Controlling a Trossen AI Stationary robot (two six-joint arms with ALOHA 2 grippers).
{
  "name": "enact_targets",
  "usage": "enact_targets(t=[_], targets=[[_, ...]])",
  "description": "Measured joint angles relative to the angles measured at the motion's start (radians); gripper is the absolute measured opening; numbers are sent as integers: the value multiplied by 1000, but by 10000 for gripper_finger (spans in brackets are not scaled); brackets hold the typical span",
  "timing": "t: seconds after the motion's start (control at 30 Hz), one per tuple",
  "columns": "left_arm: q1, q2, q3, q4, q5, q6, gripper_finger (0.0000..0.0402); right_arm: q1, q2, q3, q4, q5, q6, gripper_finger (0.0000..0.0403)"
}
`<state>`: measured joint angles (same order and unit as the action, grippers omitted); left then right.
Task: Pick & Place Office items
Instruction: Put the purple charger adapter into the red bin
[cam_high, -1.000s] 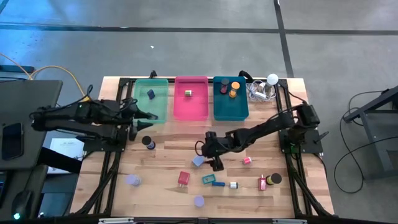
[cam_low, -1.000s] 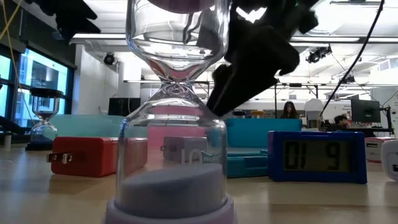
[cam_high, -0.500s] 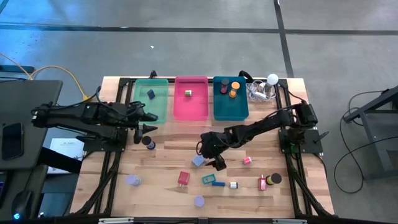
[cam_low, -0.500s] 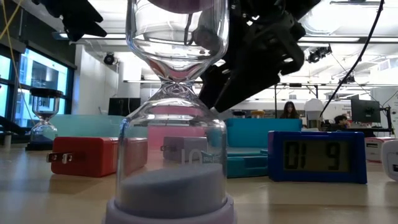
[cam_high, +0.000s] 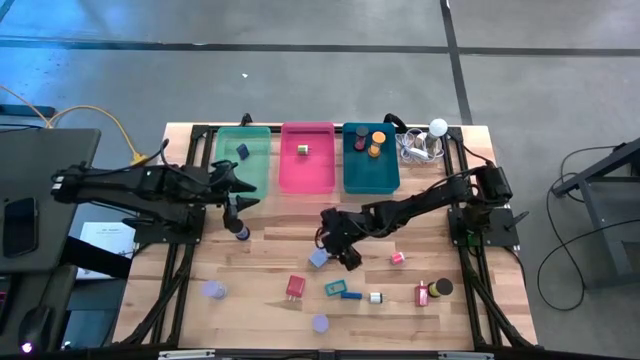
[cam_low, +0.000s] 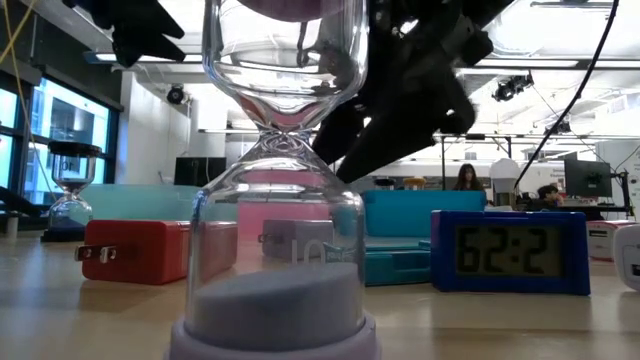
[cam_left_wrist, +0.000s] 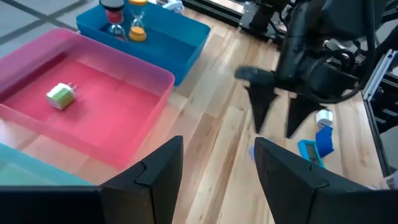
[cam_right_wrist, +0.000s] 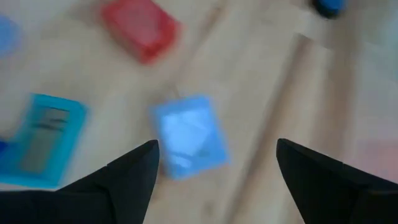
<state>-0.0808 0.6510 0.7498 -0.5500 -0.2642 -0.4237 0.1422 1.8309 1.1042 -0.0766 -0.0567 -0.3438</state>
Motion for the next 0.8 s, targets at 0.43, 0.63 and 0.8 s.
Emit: enact_targets(t=[0.43,0.63,0.8], targets=[[-22,68,0,106,1,58,193,33,9,0,-28,5,25,314],[-22,99,0,107,1,60,193,27,38,-2,-22,13,-21,314],[-22,122,0,122,2,58,193,24,94,0,26,7,-73,314]])
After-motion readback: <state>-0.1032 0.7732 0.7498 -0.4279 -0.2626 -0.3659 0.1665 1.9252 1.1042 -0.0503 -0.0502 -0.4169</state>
